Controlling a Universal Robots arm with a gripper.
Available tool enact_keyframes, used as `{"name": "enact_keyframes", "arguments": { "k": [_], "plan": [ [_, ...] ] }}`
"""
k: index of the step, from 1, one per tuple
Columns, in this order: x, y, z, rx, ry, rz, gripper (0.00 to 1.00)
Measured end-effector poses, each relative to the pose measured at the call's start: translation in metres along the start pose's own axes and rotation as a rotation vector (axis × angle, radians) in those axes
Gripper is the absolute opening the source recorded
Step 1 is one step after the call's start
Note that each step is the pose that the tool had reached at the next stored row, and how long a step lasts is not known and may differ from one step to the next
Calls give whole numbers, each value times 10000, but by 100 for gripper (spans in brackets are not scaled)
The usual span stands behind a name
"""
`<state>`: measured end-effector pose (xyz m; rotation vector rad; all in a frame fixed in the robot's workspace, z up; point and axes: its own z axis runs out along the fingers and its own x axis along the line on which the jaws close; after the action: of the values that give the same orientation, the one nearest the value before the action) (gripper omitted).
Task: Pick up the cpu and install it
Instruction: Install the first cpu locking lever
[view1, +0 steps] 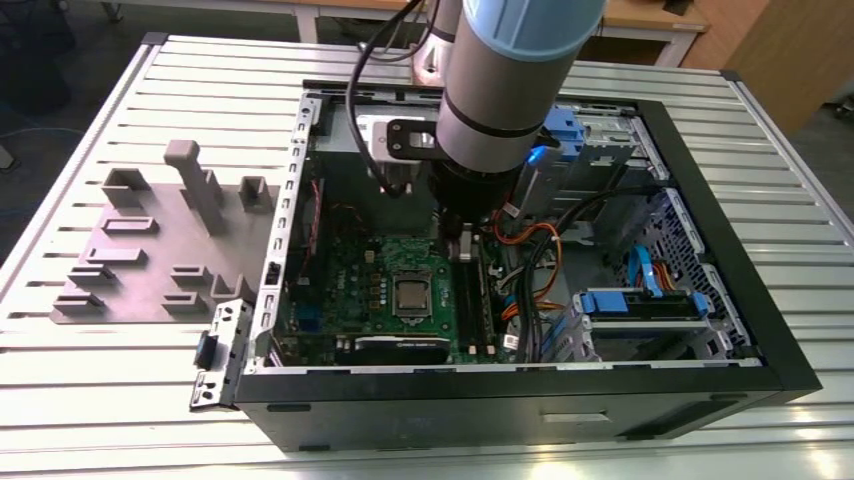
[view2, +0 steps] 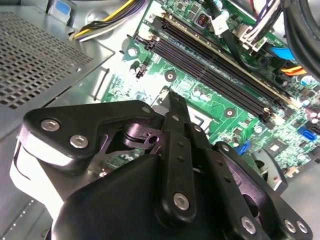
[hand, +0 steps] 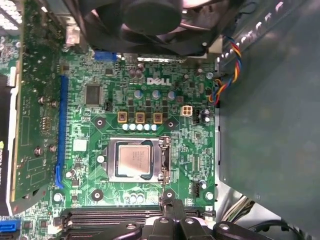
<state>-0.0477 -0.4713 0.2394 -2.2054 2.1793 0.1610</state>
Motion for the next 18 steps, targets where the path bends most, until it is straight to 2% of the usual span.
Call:
{"name": "enact_keyframes", "arguments": {
  "k": [4,9,13,18],
  "plan": [
    [2,0,0,24,2,-60,11],
    [7,11,0,130,5,-70,11],
    [21,15,0,137,7,-70,11],
    [43,15,-1,136,44,-70,11]
  ]
}}
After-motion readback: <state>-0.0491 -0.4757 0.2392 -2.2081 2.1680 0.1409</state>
